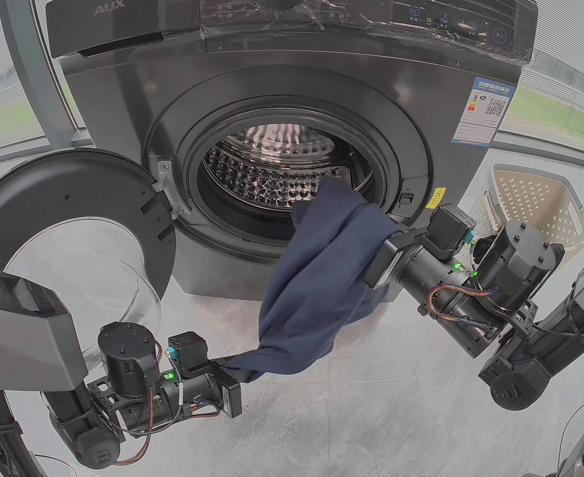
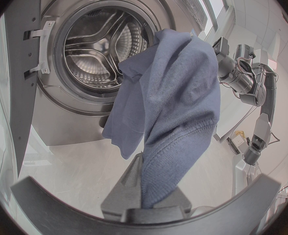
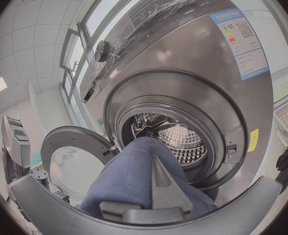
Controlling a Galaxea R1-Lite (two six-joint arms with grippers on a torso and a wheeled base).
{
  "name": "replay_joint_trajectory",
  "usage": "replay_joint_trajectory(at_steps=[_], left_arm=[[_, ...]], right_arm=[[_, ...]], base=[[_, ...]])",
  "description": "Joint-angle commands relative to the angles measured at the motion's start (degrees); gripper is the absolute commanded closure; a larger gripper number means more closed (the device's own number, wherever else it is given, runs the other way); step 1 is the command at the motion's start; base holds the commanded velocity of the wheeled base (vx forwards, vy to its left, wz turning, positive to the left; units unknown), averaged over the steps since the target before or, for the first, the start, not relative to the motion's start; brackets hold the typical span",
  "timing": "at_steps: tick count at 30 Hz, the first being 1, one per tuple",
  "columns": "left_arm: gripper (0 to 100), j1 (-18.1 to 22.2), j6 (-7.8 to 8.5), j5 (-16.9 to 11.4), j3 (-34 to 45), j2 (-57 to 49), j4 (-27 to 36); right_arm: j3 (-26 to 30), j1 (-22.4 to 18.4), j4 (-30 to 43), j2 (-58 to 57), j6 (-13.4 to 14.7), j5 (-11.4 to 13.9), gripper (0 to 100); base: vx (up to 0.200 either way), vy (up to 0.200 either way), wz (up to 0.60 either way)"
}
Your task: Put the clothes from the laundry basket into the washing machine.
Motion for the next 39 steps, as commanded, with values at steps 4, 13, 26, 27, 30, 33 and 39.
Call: replay_joint_trajectory(at_steps=[4, 13, 26, 27, 30, 33, 39], left_arm=[[100, 0.0, -0.24, -0.1, -0.33, 1.15, -0.1], [100, 0.52, 0.03, 0.08, -0.5, 1.24, -0.1], [0, -2.82, -0.94, 0.43, 4.24, -2.28, -0.1], [0, -3.96, -0.94, 0.25, 6.09, -3.86, -0.1], [0, -5.89, -1.12, 0.16, 7.94, -6.23, -0.1], [0, -7.04, -1.38, -0.28, 8.2, -8.6, -0.01], [0, -7.21, -1.47, -0.28, 3.72, -9.39, -0.01]], right_arm=[[-0.1, 0.54, -0.1, 0.2, -0.01, 0.0, 100], [0.25, 0.46, -0.19, 0.2, -0.01, 0.0, 100], [-0.98, -1.48, 0.08, 1.51, -0.1, 0.0, 100], [-1.16, -1.65, 0.08, 1.87, -0.1, 0.0, 100], [-1.33, -1.57, 0.08, 2.57, -0.1, -0.08, 100], [-1.33, -1.65, 0.17, 2.74, -0.1, -0.26, 100], [-0.89, -0.69, 0.08, 2.74, -0.1, -0.43, 100]], base=[[0.0, 0.0, 0.0], [0.0, 0.0, 0.0], [0.0, 0.0, 0.0], [0.0, 0.0, 0.0], [0.0, 0.0, 0.0], [0.0, 0.0, 0.0], [0.0, 0.0, 0.0]])
